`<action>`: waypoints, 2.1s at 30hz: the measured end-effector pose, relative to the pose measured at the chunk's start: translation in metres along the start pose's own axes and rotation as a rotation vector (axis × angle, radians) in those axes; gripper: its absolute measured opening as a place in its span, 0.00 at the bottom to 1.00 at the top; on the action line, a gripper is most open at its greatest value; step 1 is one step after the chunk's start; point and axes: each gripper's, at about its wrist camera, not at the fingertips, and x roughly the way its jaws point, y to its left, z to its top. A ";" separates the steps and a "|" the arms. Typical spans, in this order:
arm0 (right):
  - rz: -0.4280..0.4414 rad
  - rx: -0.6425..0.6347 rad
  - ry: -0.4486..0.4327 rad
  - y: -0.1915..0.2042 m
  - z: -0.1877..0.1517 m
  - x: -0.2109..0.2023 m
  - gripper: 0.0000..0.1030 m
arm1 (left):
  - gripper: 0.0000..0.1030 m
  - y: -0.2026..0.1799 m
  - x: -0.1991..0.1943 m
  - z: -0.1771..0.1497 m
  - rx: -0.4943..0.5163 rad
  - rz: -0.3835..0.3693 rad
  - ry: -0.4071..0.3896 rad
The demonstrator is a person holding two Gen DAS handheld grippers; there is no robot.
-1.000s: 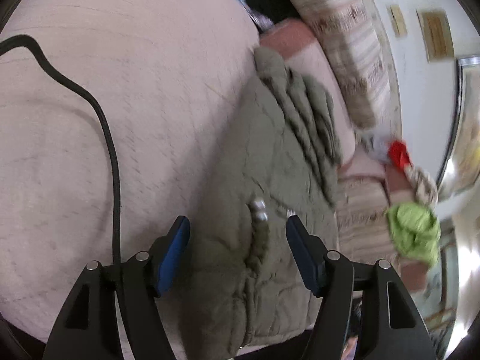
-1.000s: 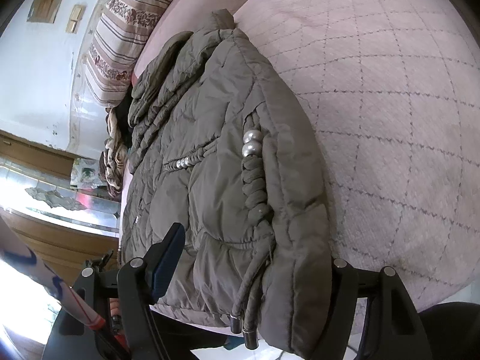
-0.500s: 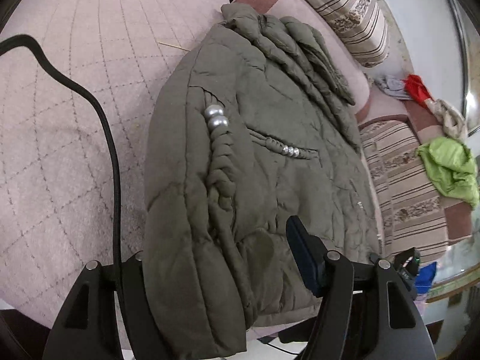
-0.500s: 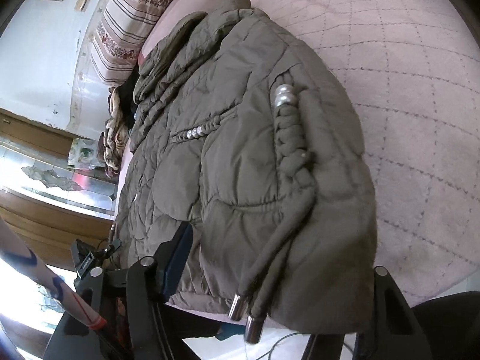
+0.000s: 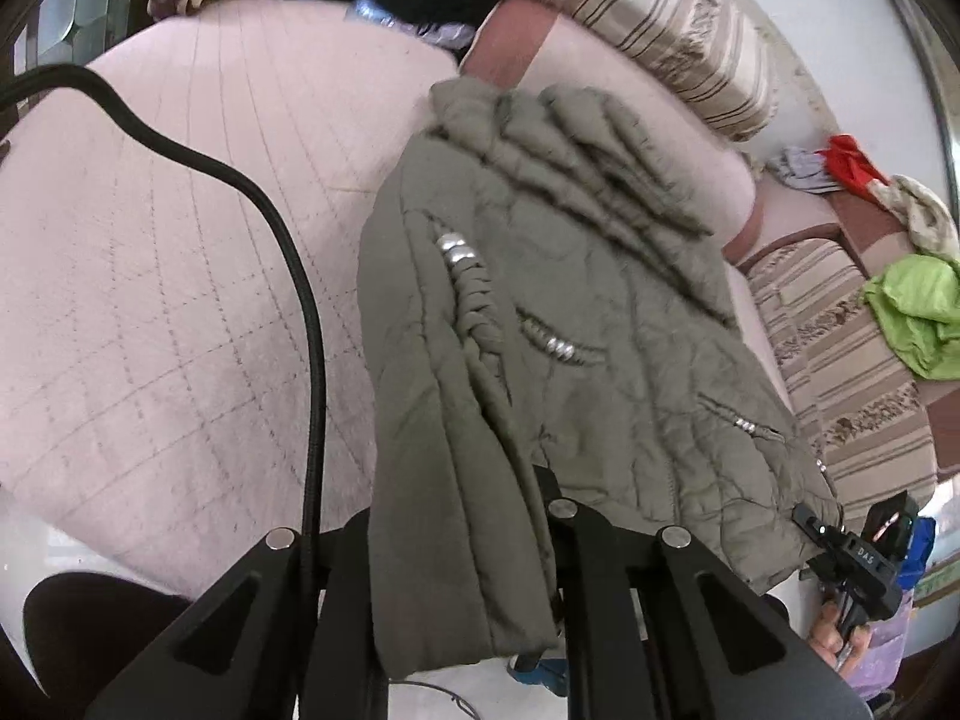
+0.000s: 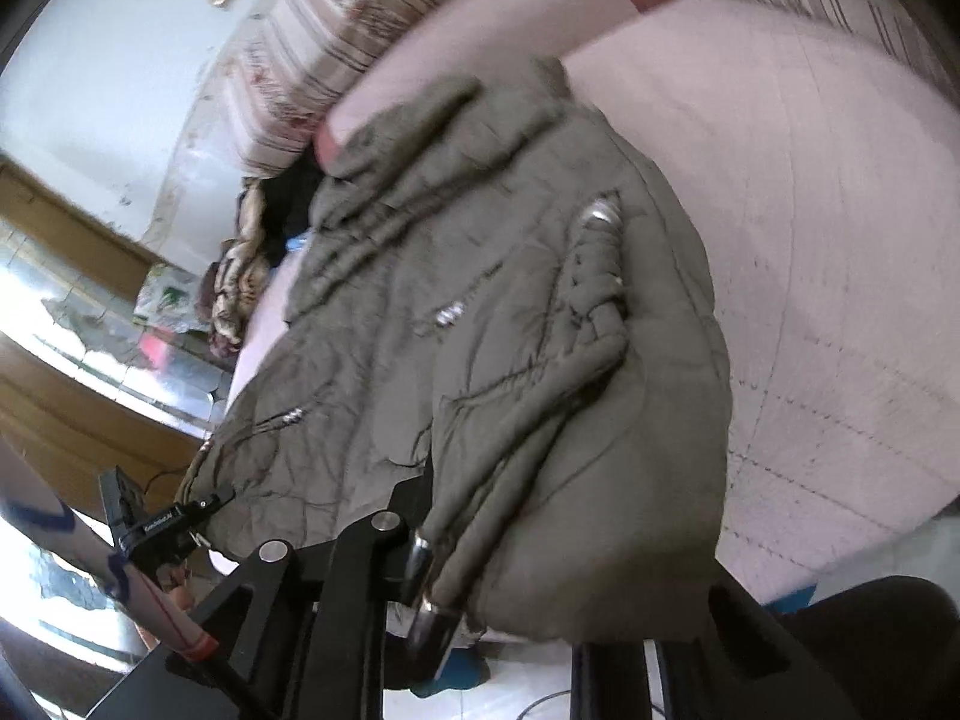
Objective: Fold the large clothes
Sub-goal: 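Grasp the hem with both tools and lift it toward the collar, then fold the hem over onto the jacket body and open both tools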
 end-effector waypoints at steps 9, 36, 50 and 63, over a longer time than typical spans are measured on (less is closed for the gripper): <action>0.024 -0.076 0.008 0.028 -0.009 -0.054 0.18 | 0.13 0.008 -0.048 -0.006 -0.074 -0.058 -0.031; -0.119 -0.047 -0.128 0.093 0.329 0.127 0.19 | 0.14 -0.103 0.137 0.349 -0.019 0.197 -0.132; -0.262 0.050 -0.055 0.030 0.369 0.250 0.27 | 0.17 -0.084 0.262 0.367 -0.031 0.335 -0.031; -0.166 -0.012 -0.240 0.080 0.356 0.149 0.89 | 0.57 -0.078 0.125 0.354 -0.140 -0.031 -0.175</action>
